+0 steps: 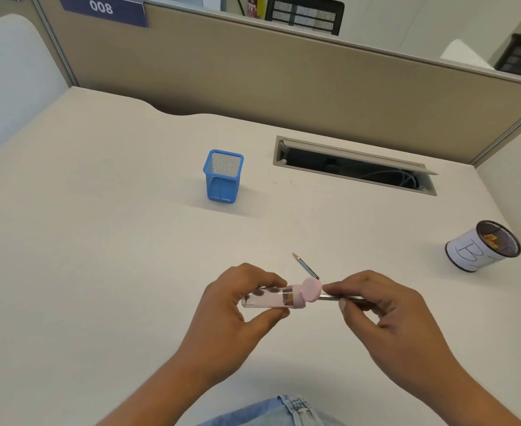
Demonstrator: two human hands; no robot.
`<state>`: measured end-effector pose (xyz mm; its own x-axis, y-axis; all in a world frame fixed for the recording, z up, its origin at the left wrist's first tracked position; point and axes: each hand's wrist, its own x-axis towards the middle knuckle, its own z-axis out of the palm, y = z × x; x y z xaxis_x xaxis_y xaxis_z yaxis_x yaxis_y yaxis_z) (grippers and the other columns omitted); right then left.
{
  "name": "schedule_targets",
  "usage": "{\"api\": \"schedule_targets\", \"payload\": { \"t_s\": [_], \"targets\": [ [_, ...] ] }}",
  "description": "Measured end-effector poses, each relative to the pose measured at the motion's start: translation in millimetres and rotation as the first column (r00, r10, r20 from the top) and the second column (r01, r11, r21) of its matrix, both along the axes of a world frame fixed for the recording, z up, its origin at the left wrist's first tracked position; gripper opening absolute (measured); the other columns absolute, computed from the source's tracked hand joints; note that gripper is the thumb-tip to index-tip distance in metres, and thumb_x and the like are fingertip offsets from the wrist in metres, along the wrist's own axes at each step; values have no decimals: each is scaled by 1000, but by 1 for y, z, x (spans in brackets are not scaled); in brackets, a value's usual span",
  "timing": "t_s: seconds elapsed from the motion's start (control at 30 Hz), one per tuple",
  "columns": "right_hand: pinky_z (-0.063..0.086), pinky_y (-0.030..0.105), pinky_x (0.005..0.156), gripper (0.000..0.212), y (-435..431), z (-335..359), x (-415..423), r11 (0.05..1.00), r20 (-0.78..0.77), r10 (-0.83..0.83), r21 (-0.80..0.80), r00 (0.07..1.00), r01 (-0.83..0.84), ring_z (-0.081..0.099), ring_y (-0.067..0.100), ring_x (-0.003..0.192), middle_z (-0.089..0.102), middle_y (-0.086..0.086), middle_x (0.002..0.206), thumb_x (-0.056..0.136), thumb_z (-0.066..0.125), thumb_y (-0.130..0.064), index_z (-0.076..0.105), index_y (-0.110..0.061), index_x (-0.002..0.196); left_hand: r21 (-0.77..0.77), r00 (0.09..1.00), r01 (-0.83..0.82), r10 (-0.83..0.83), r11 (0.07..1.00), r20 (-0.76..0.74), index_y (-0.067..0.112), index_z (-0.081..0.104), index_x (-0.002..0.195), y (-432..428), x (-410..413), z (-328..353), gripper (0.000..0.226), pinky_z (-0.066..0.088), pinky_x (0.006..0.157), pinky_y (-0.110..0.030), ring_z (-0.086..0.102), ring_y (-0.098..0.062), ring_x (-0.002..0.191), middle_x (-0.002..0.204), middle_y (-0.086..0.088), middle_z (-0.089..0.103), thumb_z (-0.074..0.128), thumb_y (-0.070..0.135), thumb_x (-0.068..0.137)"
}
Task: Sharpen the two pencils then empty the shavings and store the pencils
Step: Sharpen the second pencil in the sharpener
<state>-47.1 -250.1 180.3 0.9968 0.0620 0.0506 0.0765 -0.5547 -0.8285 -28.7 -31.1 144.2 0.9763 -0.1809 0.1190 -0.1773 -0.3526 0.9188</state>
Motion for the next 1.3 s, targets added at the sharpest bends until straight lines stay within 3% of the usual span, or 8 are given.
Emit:
{"api": "schedule_targets", "payload": {
  "t_s": [0.37, 0.5, 0.77, 0.87, 0.93, 1.0, 1.17, 1.3],
  "targets": [
    [37, 11, 62, 18, -6, -4, 6, 940, 205, 182, -322, 962, -109, 49, 2, 66, 52, -20, 73, 96, 55, -30, 72, -24, 96, -31, 969, 165, -168, 986, -181, 40, 55, 103, -8, -1, 6, 25, 49, 74, -20, 61, -7, 95, 105, 21, 62, 68, 25, 88],
    [38, 17, 65, 29, -10, -2, 7, 881, 236, 270, -451, 934, -141, 45, 5, 71, 50, -11, 79, 99, 43, -34, 67, -19, 97, -222, 905, 245, -305, 944, -297, 27, 64, 108, -8, 2, 12, 24, 46, 63, -17, 57, -3, 64, 84, 20, 67, 58, 41, 89],
    [26, 19, 54, 16, -9, 13, 12, 785, 211, 401, -582, 891, -215, 29, 5, 61, 31, -20, 67, 98, 45, -35, 56, -28, 88, -87, 967, 236, -243, 968, -82, 28, 67, 109, -10, 1, 5, 20, 43, 69, -15, 59, -11, 78, 91, 12, 65, 63, 30, 89],
    [25, 17, 49, 29, -2, 15, 10, 930, -74, 222, -283, 972, -234, 33, 5, 51, 40, -15, 54, 97, 54, -40, 62, -27, 73, -13, 968, 233, -230, 972, 101, 24, 66, 113, -9, 0, 0, 23, 42, 69, -14, 54, -11, 76, 95, 12, 61, 62, 28, 90],
    [19, 22, 48, 32, -2, 18, 12, 994, -442, 103, 17, 891, -106, 22, 11, 48, 30, -11, 49, 90, 65, -36, 62, -21, 62, 45, 949, 264, -268, 963, 165, 23, 64, 116, -9, 0, -4, 24, 42, 71, -13, 54, -5, 81, 100, 12, 59, 62, 25, 92],
    [14, 25, 50, 30, -3, 23, 13, 991, -569, 134, 91, 811, -100, 16, 16, 52, 24, -6, 53, 84, 64, -40, 63, -19, 63, 46, 944, 282, -286, 958, 167, 23, 63, 117, -9, 0, -5, 25, 43, 71, -13, 53, -4, 82, 102, 12, 59, 61, 26, 92],
    [30, 17, 49, 25, -11, 28, 11, 937, -155, 285, -162, 946, -309, 39, 12, 55, 55, 0, 66, 91, 54, -53, 62, -30, 84, -44, 969, 243, -242, 969, 43, 30, 67, 109, -11, 2, -2, 22, 44, 68, -15, 57, -13, 77, 92, 11, 64, 61, 37, 88],
    [42, 28, 50, 25, -21, 18, 15, 765, 179, 407, -603, 896, -227, 48, 13, 62, 55, -12, 70, 95, 51, -38, 68, -22, 86, -160, 965, 235, -250, 959, -77, 30, 69, 104, -13, 4, -1, 18, 40, 66, -10, 58, -4, 75, 87, 15, 66, 64, 30, 86]
  ]
}}
